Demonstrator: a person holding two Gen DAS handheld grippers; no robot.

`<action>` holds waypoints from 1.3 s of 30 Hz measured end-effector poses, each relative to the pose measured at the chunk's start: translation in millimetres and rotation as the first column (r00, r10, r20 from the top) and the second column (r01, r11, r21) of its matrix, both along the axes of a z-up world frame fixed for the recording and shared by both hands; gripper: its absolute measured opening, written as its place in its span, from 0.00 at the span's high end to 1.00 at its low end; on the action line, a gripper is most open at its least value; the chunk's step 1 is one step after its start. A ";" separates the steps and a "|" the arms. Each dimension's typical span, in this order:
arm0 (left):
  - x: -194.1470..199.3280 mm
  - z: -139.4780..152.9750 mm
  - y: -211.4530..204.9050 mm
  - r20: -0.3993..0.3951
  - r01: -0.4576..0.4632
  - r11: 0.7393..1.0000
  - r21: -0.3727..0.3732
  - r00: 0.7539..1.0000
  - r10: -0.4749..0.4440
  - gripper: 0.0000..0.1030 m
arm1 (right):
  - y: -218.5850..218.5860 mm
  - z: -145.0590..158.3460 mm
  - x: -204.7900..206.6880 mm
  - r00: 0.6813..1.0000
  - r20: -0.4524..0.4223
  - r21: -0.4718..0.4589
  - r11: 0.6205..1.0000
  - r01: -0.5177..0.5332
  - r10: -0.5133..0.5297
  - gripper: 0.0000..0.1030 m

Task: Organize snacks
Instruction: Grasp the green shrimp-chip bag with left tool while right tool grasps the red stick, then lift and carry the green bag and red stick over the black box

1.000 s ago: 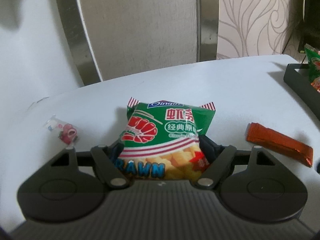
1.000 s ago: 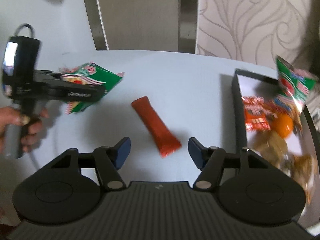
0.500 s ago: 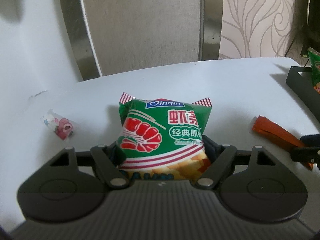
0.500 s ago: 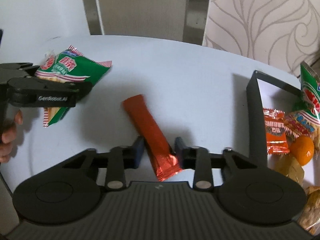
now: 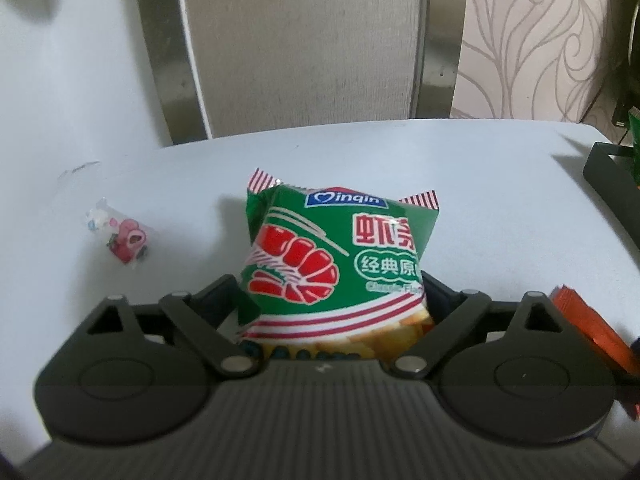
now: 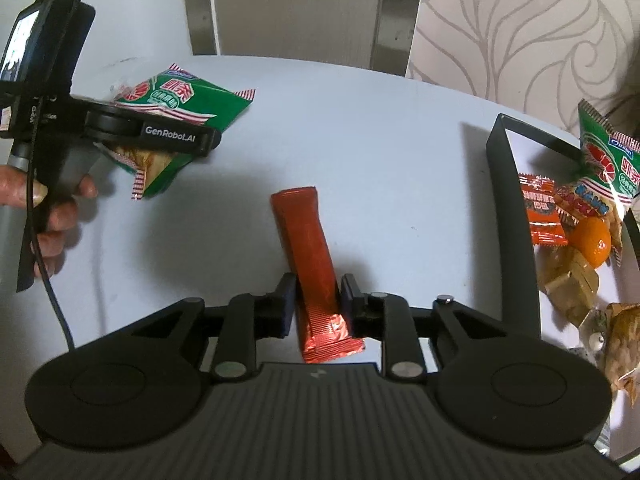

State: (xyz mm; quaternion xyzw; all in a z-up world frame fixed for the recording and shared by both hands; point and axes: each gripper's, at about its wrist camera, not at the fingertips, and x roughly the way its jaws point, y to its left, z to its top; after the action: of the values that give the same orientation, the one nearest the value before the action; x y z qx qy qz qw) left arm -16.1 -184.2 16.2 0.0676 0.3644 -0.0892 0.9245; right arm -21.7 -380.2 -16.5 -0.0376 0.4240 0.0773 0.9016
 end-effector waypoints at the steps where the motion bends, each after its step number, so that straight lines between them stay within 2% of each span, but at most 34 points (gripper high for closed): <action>1: -0.7 0.3 -0.5 0.002 0.004 1.000 0.006 1.000 -0.004 0.08 | 0.7 -0.4 1.0 1.000 0.006 -0.008 1.000 0.002 -0.002 0.68; 4: -3.0 0.4 -2.9 0.016 0.024 0.999 0.030 1.000 -0.025 0.10 | 2.2 -0.4 5.4 1.000 0.007 -0.012 1.000 -0.014 0.014 0.68; 5: -3.9 0.9 -2.7 0.018 0.033 0.999 0.026 0.999 -0.034 0.13 | 2.6 -0.1 6.3 1.000 0.006 -0.013 1.000 -0.022 0.022 0.71; 6: -4.5 1.5 -2.4 0.016 0.045 0.999 0.018 0.999 -0.045 0.18 | 3.1 0.3 6.5 1.000 0.002 -0.010 0.999 -0.031 0.031 0.76; 7: -5.0 2.3 -2.1 0.014 0.056 0.998 0.009 0.998 -0.056 0.23 | 3.8 0.7 5.5 0.999 -0.001 -0.011 0.999 -0.035 0.035 0.76; 10: -7.8 3.0 -2.6 0.026 0.063 0.998 0.014 0.998 -0.063 0.25 | 4.8 1.2 1.1 0.999 -0.003 -0.011 0.999 -0.038 0.038 0.76; 16: -11.1 7.4 -2.7 0.041 0.072 0.997 0.027 0.996 -0.073 0.31 | 0.5 5.6 -14.4 1.000 -0.013 0.063 0.998 -0.009 0.010 0.77; 25: -16.7 17.7 -4.7 0.058 0.076 0.997 0.020 0.995 -0.077 0.33 | -16.7 23.6 -39.2 0.999 -0.014 0.265 0.963 0.043 -0.041 0.77; 33: -20.5 23.1 -7.0 0.056 0.076 0.997 0.014 0.995 -0.077 0.33 | -19.6 27.8 -62.7 0.999 -0.016 0.314 0.948 0.044 -0.041 0.77; 37: -17.6 19.3 -13.5 0.052 0.076 0.994 0.076 0.995 -0.080 0.32 | -24.2 24.9 -69.9 0.998 -0.030 0.324 0.944 0.063 -0.056 0.77; 39: -13.9 17.2 -13.9 0.035 0.067 0.995 0.075 0.997 -0.070 0.32 | -27.8 25.5 -74.3 0.997 -0.031 0.330 0.941 0.074 -0.068 0.77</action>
State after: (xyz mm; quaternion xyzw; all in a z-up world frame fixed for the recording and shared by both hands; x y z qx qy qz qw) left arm -29.9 -198.0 33.4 0.1159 0.3474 -0.1061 0.9244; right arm -96.0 -408.0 9.0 0.1303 0.4148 0.1150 0.8932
